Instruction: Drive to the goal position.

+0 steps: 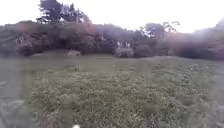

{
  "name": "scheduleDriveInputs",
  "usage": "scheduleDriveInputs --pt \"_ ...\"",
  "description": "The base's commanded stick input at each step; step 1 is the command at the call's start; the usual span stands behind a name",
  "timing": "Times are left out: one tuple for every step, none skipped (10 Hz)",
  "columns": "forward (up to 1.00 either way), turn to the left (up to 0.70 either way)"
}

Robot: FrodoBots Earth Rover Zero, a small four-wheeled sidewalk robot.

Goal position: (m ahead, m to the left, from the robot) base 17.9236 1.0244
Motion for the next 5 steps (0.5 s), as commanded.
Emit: scheduleDriveInputs --pt "0.45 0.00" --pt "0.45 0.00" --pt "0.45 0.00" --pt "0.45 0.00" --pt "0.45 0.00"
